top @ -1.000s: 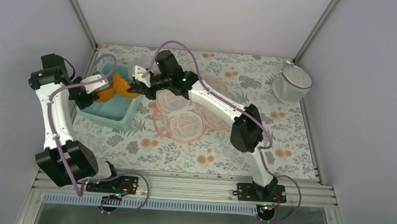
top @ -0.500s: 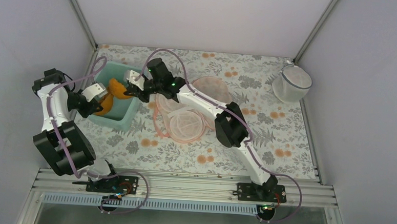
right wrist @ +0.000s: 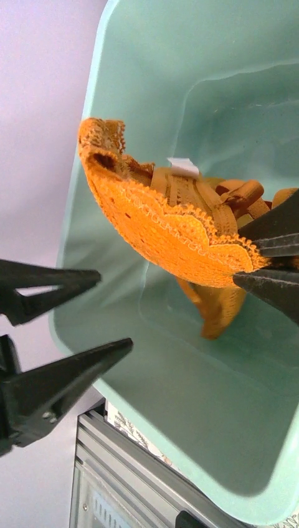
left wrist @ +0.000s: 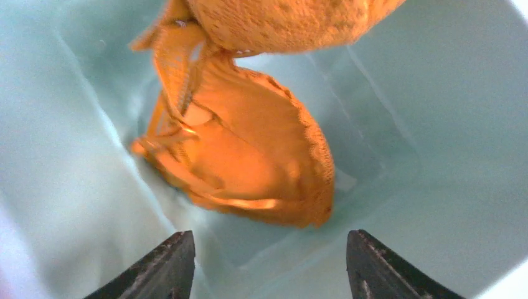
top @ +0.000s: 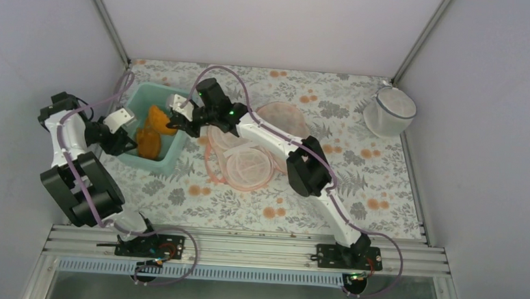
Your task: Unzip the laundry bag and remove the bra
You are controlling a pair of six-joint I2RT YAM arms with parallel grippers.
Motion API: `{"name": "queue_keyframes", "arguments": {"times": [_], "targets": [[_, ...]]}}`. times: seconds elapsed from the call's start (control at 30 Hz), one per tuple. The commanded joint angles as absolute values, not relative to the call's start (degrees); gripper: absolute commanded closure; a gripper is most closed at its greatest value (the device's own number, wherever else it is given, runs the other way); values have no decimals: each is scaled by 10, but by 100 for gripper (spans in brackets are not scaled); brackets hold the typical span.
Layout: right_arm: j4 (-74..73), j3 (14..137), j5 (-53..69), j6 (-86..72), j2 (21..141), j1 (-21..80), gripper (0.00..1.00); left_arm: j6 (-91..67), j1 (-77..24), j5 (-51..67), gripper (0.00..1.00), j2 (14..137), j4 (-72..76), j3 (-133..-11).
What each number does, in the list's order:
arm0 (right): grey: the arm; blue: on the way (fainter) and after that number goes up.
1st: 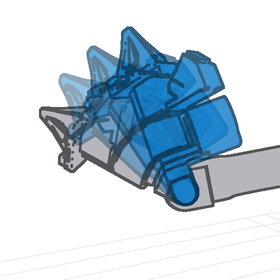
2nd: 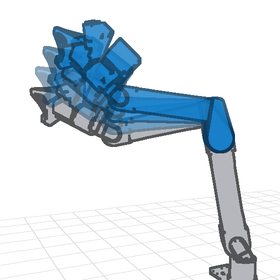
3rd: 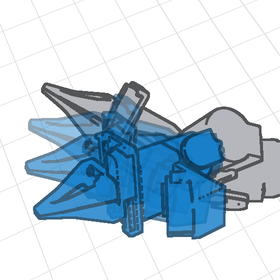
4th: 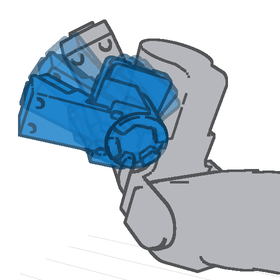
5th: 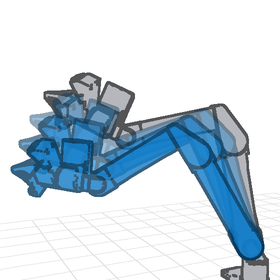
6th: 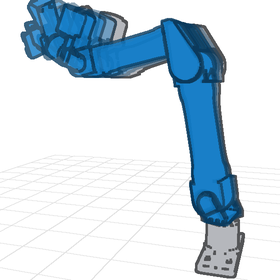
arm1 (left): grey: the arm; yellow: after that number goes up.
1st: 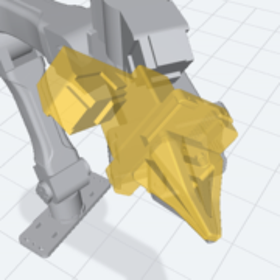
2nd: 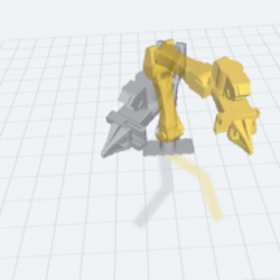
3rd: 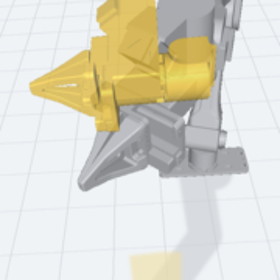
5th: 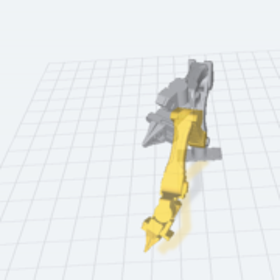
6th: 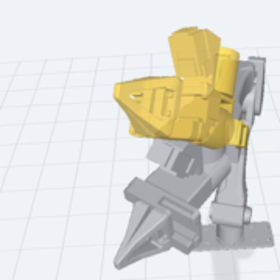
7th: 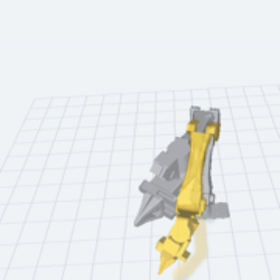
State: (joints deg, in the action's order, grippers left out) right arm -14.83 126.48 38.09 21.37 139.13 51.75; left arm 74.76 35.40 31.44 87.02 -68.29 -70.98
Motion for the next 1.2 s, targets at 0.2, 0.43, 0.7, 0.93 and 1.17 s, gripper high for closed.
{"name": "queue_keyframes", "arguments": {"times": [0.2, 0.43, 0.7, 0.93, 1.17], "targets": [[-155, 1260, 403, 230, 1379, 522, 96, 1053, 340, 481, 15, 836, -765, -830], [-164, 1260, 403, 240, 1378, 524, 96, 1137, 247, 449, 3, 881, -777, -870], [-163, 1250, 415, 249, 1371, 525, 96, 1138, 200, 456, 3, 934, -777, -913], [-145, 1242, 418, 243, 1365, 525, 97, 1168, 189, 403, 39, 941, -778, -868], [-135, 1242, 408, 233, 1364, 523, 95, 1158, 187, 437, 98, 932, -778, -848]]}}
